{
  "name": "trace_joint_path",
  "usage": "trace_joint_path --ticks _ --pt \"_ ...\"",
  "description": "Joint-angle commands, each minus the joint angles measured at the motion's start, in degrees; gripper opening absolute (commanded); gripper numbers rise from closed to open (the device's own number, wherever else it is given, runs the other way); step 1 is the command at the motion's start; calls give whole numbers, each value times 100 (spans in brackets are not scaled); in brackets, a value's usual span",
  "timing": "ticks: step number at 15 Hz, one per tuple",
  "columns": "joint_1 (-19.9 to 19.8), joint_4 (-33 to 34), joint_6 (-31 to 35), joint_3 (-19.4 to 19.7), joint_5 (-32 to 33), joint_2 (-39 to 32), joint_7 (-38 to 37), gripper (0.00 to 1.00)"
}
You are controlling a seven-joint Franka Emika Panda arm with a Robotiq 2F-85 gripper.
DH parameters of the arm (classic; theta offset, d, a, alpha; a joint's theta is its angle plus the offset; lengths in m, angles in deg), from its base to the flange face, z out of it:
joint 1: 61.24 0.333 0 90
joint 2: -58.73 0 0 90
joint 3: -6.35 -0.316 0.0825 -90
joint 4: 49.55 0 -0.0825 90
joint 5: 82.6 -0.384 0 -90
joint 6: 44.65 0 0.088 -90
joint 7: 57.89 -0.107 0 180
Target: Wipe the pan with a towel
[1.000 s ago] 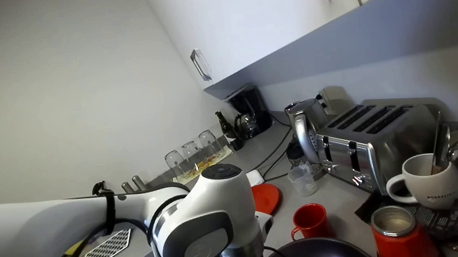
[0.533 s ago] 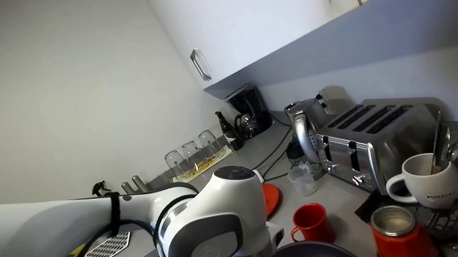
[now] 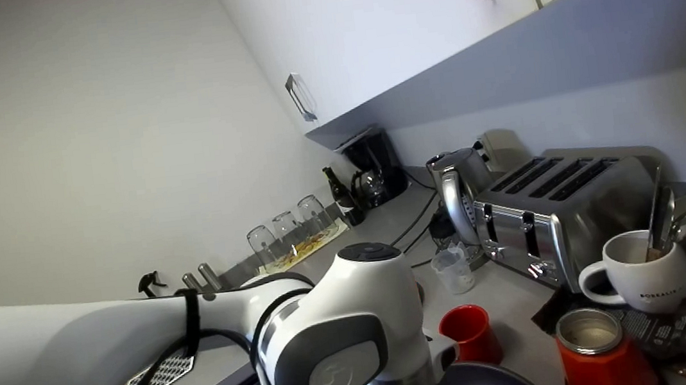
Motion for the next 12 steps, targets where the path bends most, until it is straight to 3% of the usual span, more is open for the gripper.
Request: trace_joint_path --ticks 1,4,9,12 --pt "-31 507 -256 154 271 -352 -579 6" --pt "-94 615 -60 148 295 -401 -773 6" --pt "-183 385 1675 -25 6 -244 -773 6" --pt "-310 232 2442 -329 -360 -167 -475 6"
